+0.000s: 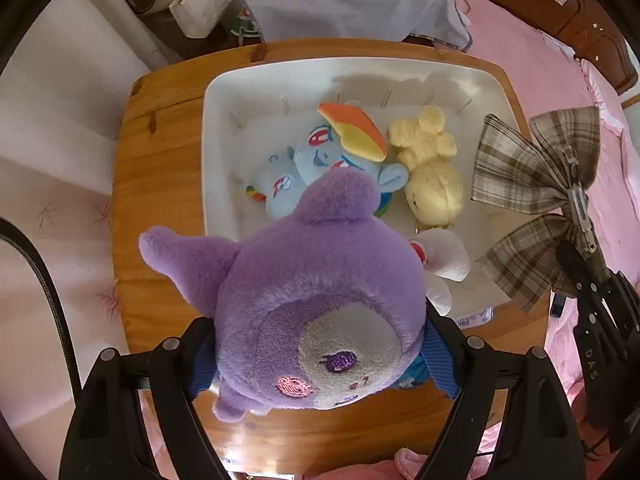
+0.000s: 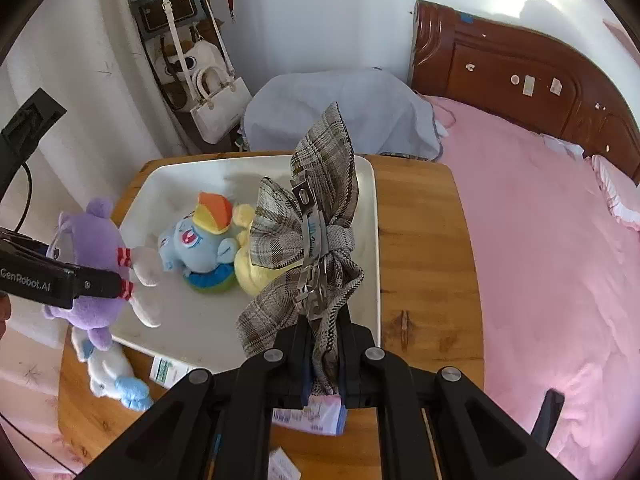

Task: Organize objects
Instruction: 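Lift the purple plush with the left tool while the right tool carries the bow over the tray, then release the bow with the right tool while the left tool drops the purple plush in the tray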

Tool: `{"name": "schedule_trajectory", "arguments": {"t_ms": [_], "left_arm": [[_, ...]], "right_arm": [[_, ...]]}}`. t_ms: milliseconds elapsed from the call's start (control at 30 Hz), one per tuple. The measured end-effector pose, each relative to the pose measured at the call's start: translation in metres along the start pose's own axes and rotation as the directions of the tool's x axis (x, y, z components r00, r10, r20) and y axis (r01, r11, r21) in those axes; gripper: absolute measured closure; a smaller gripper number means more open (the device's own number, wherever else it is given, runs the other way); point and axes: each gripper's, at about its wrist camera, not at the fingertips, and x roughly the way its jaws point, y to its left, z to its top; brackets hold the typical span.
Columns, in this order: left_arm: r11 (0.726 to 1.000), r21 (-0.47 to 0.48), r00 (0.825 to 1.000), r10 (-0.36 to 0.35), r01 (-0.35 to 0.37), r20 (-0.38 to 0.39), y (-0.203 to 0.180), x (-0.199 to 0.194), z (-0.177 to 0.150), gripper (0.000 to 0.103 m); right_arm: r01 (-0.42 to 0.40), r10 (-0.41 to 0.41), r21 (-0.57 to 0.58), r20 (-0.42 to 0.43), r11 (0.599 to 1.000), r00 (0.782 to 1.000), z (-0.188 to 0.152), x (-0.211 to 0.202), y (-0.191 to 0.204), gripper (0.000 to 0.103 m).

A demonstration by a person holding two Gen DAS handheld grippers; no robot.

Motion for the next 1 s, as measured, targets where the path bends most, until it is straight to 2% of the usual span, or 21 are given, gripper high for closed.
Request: {"name": "schedule_trajectory", "arguments": {"t_ms": [167,400,700,800,867,1000], "left_arm": [[1.0,0.03,1.0,-0.008,0.008,-0.01,-0.002,0.013,0.014,0.017],[0.997,0.075,1.0,0.002,-0.001,-0.019,-0.007,0.026,0.021,0.016],[0.993,0.119,0.999,0.023,-0.018,-0.044,-0.011,0.038,0.022,0.015],[0.992,0.123,0.998,0.04,-0.033,-0.054,-0.011,0.041,0.021,0.014],[0.993,0.112,0.997,0.039,-0.031,-0.067,-0.01,0.043,0.02,0.014],[0.995,0.099,0.996,0.031,-0.023,-0.078,-0.007,0.044,0.018,0.014]], "right_arm": [[0.045,-0.045,-0.01,0.013,0.999,0.999,0.007,0.019,0.003,0.093],[0.056,-0.056,0.043,0.005,0.998,0.998,0.007,0.042,-0.001,0.092],[0.049,-0.048,0.053,-0.034,0.997,0.998,0.001,0.056,-0.005,0.084],[0.041,-0.038,0.062,-0.042,0.997,0.998,-0.002,0.056,-0.007,0.069],[0.035,-0.032,0.069,-0.048,0.997,0.998,-0.005,0.055,-0.008,0.054],[0.027,-0.024,0.062,-0.039,0.998,0.999,-0.007,0.049,-0.008,0.044]]}}
